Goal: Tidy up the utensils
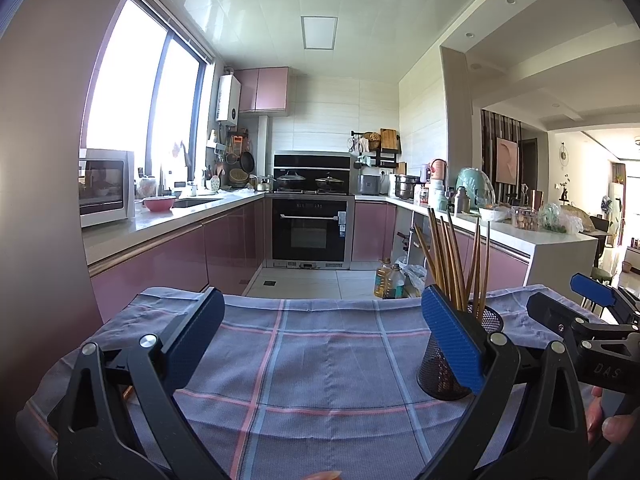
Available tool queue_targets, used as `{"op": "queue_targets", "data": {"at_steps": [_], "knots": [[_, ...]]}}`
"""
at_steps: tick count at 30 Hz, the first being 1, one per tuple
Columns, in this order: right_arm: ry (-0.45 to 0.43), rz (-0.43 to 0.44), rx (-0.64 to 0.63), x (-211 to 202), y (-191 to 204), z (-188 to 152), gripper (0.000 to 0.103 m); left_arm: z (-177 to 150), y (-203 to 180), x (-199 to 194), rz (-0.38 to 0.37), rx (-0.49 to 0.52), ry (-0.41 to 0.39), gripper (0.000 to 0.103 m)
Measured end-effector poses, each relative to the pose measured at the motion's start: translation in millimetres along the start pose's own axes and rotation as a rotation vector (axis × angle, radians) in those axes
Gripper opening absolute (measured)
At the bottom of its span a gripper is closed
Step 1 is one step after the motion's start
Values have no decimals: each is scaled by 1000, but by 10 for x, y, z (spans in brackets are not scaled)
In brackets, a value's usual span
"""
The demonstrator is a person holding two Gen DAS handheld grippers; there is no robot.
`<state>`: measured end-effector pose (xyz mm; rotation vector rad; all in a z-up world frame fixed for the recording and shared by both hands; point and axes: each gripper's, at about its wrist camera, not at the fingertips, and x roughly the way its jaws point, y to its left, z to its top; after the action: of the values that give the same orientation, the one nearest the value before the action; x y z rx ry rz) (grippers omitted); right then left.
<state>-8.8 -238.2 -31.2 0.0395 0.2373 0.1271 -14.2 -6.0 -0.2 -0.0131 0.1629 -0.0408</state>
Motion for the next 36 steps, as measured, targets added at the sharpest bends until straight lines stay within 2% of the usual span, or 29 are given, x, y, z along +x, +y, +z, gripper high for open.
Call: {"op": "queue_targets", "data": {"at_steps": [36], "knots": [[-2,-33,10,-41,-60,22,97,-44,-8,83,-18,2,36,97]]}}
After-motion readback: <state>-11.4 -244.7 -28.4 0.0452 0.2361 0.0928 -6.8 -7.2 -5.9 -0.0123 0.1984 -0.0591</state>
